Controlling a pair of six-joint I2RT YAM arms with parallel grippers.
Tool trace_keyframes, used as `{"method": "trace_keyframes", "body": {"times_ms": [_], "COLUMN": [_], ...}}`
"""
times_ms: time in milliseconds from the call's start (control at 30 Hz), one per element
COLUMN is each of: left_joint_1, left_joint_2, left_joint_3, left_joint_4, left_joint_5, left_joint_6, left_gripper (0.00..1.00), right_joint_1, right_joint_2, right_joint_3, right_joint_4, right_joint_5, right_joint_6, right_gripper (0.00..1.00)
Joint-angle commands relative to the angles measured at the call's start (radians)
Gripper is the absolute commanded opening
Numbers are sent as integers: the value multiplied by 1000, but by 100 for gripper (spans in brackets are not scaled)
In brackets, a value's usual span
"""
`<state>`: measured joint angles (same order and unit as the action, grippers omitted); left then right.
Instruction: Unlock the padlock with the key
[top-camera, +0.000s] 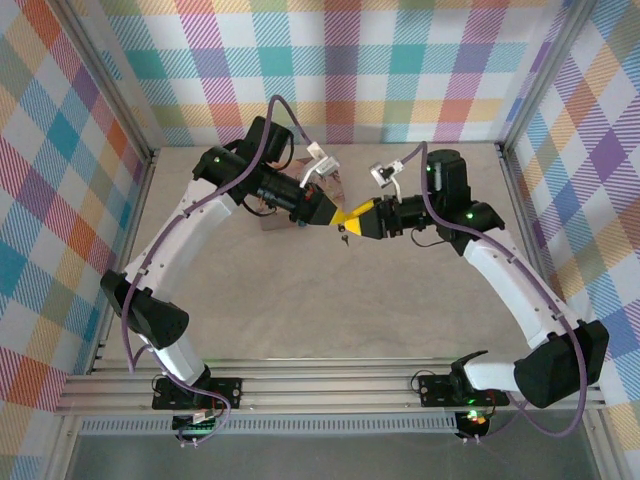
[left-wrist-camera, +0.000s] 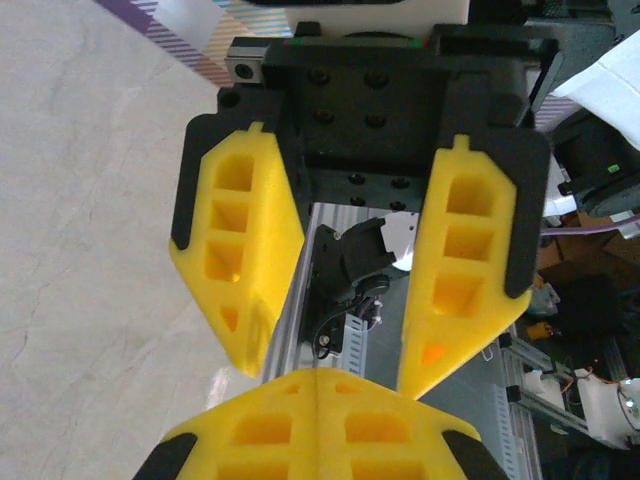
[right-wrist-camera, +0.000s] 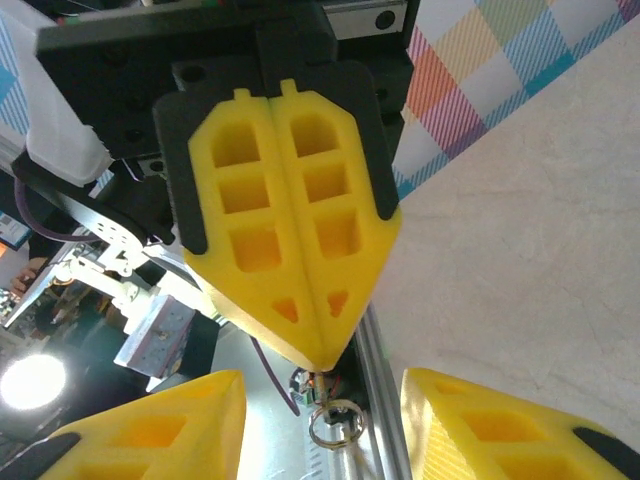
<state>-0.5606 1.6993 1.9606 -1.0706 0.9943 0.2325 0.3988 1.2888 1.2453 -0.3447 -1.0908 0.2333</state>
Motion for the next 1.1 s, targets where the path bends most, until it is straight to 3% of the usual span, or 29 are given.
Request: {"method": "trace_keyframes", "body": {"times_ms": [0, 433, 600, 700, 933, 1000, 1067], "left_joint_1": [2, 7, 16, 35, 95, 102, 109], "left_joint_2": [-9, 6, 1, -12, -126, -183, -230], "left_joint_3": [15, 19, 16, -8, -217, -310, -394], "left_joint_4": [6, 18, 26, 83, 438, 564, 655], "left_joint_5": [44, 59, 52, 32, 5, -38, -83], "left_joint_6": [-7, -41, -54, -141, -462, -544, -605], "left_gripper": [0, 0, 0, 1, 46, 54, 55], "right_joint_1": [12, 40, 41, 41, 41, 40, 41], "right_joint_2": [0, 32, 38, 36, 6, 0, -4], "right_joint_3": [13, 8, 5, -22, -145, -170, -192], "right_joint_4": [-16, 16, 21, 84, 352, 414, 468], "right_joint_5": [-1, -32, -37, -33, 52, 86, 119], "right_joint_6": [-51, -31, -29, 23, 232, 281, 327], "right_gripper": [45, 29, 0, 0, 0, 0, 0]}}
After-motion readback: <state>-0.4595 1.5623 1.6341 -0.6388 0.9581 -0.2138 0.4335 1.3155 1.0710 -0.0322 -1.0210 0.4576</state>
